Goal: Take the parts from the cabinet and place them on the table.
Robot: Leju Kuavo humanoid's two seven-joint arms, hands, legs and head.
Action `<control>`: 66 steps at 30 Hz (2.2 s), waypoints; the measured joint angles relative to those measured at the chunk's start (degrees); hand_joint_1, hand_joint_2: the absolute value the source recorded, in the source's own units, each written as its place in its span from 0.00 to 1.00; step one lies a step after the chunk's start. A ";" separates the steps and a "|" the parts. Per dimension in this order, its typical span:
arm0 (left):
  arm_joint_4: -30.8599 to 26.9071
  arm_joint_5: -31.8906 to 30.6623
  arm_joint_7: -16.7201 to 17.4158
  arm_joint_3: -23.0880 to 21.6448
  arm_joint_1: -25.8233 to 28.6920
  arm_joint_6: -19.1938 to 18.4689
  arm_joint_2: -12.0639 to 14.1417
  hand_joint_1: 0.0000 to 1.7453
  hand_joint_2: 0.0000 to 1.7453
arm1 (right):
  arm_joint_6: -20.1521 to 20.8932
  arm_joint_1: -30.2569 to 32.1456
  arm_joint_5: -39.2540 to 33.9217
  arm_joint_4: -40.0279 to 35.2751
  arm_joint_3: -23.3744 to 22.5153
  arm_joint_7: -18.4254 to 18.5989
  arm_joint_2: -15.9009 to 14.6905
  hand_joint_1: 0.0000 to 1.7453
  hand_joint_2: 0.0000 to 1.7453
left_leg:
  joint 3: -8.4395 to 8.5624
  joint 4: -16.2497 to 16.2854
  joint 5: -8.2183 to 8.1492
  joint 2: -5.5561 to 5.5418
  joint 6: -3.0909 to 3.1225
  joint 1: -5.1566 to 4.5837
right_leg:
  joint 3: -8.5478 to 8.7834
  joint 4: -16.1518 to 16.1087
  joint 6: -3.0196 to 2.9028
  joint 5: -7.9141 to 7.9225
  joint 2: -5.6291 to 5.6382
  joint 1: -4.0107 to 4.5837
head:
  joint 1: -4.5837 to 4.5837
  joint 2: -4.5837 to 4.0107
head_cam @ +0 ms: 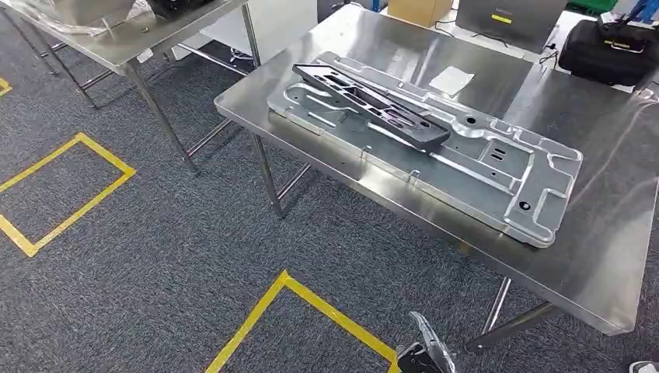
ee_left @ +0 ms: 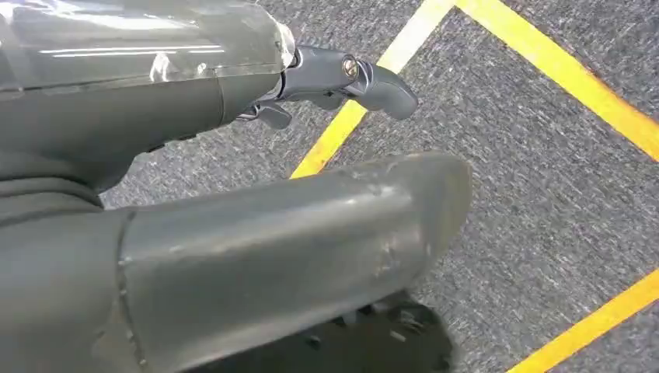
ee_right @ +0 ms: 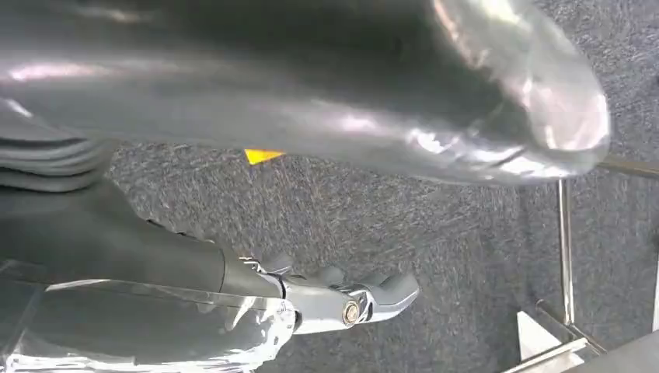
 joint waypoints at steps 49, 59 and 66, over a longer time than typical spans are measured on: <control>-0.02 0.00 -5.77 0.83 -2.21 -0.76 -3.61 0.00 0.00 | 3.78 -2.07 -3.34 -8.85 -3.26 -11.30 0.92 0.00 0.00 | -0.15 -0.62 0.57 -0.87 0.82 -0.49 | -0.31 0.10 1.03 0.04 0.93 -0.07 | 0.24 0.00; -0.02 0.00 -4.68 0.83 -2.11 0.94 -3.61 0.00 0.00 | 2.32 -0.93 -1.20 -9.42 -4.52 -14.81 2.23 0.00 1.00 | -0.12 -0.61 0.56 -0.87 0.81 -0.49 | -0.30 0.10 1.03 0.04 0.93 -0.05 | 0.24 0.00; -0.02 0.00 -3.41 0.83 -1.53 0.04 -3.04 0.00 0.00 | -0.42 -0.04 -3.30 -7.74 -4.52 -19.50 3.26 0.00 0.00 | -0.20 -0.62 0.53 -0.87 0.79 -0.49 | -0.31 0.10 1.03 0.03 0.93 -0.04 | 0.22 0.00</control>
